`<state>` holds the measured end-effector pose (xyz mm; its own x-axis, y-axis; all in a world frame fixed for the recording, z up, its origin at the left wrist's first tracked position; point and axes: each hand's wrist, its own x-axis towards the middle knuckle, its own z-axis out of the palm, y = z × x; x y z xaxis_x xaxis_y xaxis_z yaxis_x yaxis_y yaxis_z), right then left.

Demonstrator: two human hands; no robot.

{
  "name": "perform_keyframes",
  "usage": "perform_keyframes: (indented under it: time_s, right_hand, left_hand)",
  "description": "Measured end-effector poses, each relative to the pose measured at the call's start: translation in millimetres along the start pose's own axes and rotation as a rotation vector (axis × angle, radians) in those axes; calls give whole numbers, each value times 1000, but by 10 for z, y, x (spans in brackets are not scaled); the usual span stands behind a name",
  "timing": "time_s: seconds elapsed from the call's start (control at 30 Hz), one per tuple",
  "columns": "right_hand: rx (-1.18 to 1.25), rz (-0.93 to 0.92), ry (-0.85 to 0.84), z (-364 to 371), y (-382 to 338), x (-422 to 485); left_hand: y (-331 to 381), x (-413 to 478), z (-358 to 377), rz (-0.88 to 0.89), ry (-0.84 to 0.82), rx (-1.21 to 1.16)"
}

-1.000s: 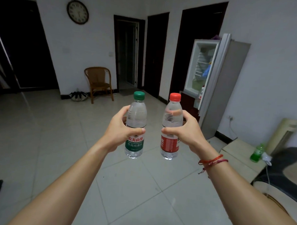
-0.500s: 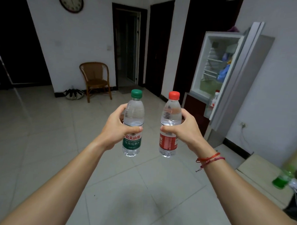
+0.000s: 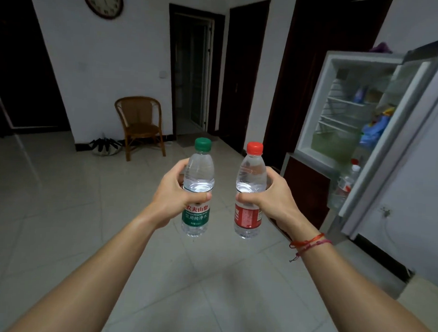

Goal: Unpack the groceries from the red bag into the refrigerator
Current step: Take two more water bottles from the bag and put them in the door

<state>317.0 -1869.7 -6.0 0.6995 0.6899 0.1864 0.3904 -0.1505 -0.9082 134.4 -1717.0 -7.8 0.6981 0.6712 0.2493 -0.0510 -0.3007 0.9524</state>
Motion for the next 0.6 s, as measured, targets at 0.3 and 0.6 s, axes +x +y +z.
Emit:
perform_keyframes:
  time_s: [0.3,0.6]
  right_hand:
    - [-6,48,45,570,272,1859]
    - [7,110,126,634,588,3419]
  left_hand:
    - [-677,1948,-293,-20,-80,-64]
    - [-1102,3689,-164,-64,-175,-85]
